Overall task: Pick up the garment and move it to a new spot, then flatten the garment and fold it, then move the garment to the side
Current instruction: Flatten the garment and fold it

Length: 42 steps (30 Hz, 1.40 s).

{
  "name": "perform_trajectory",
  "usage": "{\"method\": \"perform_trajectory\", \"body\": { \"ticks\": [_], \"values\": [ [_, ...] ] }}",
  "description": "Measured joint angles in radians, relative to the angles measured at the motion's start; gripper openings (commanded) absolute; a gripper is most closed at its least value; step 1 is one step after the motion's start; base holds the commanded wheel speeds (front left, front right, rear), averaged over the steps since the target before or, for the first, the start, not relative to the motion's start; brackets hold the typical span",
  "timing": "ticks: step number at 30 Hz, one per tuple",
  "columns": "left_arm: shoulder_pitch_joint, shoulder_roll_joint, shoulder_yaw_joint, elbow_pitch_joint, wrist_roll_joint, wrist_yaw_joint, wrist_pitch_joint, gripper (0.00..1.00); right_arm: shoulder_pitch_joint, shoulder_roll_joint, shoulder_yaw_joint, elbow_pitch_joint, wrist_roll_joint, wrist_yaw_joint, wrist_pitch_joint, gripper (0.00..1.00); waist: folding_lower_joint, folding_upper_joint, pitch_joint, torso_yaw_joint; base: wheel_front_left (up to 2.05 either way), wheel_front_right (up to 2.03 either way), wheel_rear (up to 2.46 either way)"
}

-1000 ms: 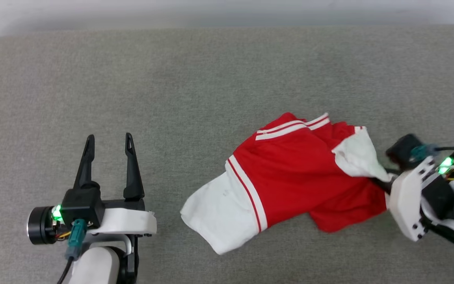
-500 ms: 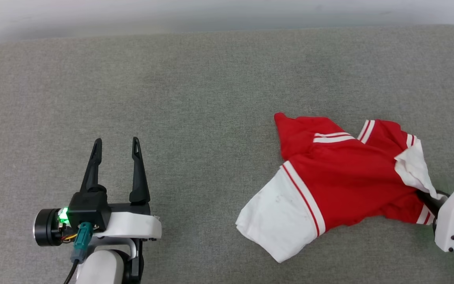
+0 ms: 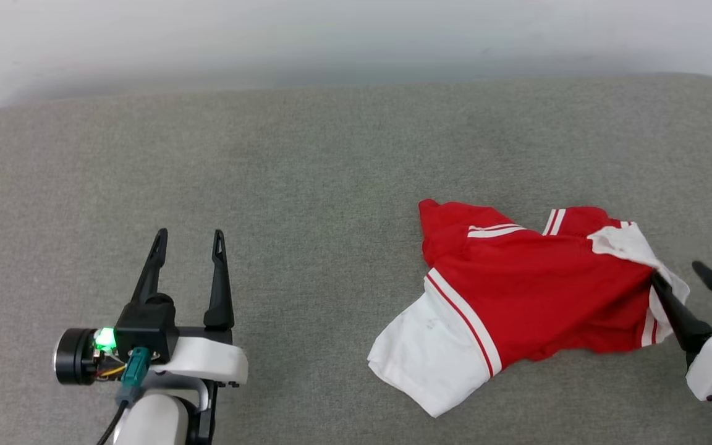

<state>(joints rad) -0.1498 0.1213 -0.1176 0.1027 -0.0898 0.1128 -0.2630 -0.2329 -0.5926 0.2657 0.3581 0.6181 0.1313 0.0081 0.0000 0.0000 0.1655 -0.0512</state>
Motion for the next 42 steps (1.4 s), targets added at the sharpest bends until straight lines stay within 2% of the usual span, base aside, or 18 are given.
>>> {"method": "perform_trajectory", "body": {
  "ticks": [3, 7, 12, 16, 19, 21, 28, 32, 38, 42],
  "values": [
    [-0.026, 0.024, -0.008, 0.021, 0.008, -0.027, 0.0, 1.0, 0.046, 0.033, -0.086, -0.086, -0.061, 0.0, -0.027, 1.0, 0.0, 0.0, -0.015, -0.01, 0.0, 0.0, 0.0],
    [-0.096, 0.063, -0.031, 0.042, 0.016, -0.078, 0.028, 1.0, 0.103, 0.116, -0.203, -0.212, -0.158, 0.0, -0.055, 1.0, 0.0, 0.0, -0.028, -0.019, 0.0, 0.0, 0.0],
    [-0.209, 0.112, -0.077, 0.053, 0.001, -0.18, 0.153, 1.0, 0.158, 0.24, -0.318, -0.353, -0.296, 0.0, -0.096, 1.0, 0.0, 0.0, -0.031, -0.021, 0.0, 0.0, 0.0],
    [-0.299, 0.145, -0.145, 0.049, -0.045, -0.229, 0.279, 1.0, 0.185, 0.336, -0.347, -0.419, -0.391, 0.0, -0.156, 1.0, 0.0, 0.0, -0.027, -0.026, 0.0, 0.0, 0.0],
    [-0.365, 0.179, -0.224, 0.046, -0.095, -0.238, 0.386, 1.0, 0.21, 0.396, -0.337, -0.434, -0.43, 0.0, -0.191, 1.0, 0.0, 0.0, -0.022, -0.03, 0.0, 0.0, 0.0],
    [-0.409, 0.211, -0.315, 0.04, -0.16, -0.241, 0.466, 1.0, 0.216, 0.422, -0.323, -0.435, -0.449, 0.0, -0.21, 1.0, 0.0, 0.0, -0.018, -0.034, 0.0, 0.0, 0.0],
    [-0.586, 0.34, -0.663, -0.01, -0.443, -0.242, 0.749, 1.0, 0.224, 0.442, -0.272, -0.402, -0.486, 0.0, -0.235, 1.0, 0.0, 0.0, -0.002, -0.044, 0.0, 0.0, 0.0],
    [-0.697, 0.388, -0.853, -0.03, -0.557, -0.242, 0.871, 1.0, 0.219, 0.441, -0.253, -0.392, -0.486, 0.0, -0.235, 1.0, 0.0, 0.0, 0.011, -0.051, 0.0, 0.0, 0.0],
    [-0.82, 0.401, -1.108, -0.03, -0.674, -0.242, 0.976, 1.0, 0.19, 0.442, -0.233, -0.382, -0.494, 0.0, -0.237, 1.0, 0.0001, 0.0, 0.042, -0.067, 0.0, 0.0, 0.0],
    [-0.856, 0.385, -1.155, -0.017, -0.684, -0.242, 1.01, 1.0, 0.162, 0.447, -0.211, -0.37, -0.497, 0.0, -0.241, 1.0, 0.0001, 0.0, 0.073, -0.08, 0.0, 0.0, 0.0]
  ]
}}
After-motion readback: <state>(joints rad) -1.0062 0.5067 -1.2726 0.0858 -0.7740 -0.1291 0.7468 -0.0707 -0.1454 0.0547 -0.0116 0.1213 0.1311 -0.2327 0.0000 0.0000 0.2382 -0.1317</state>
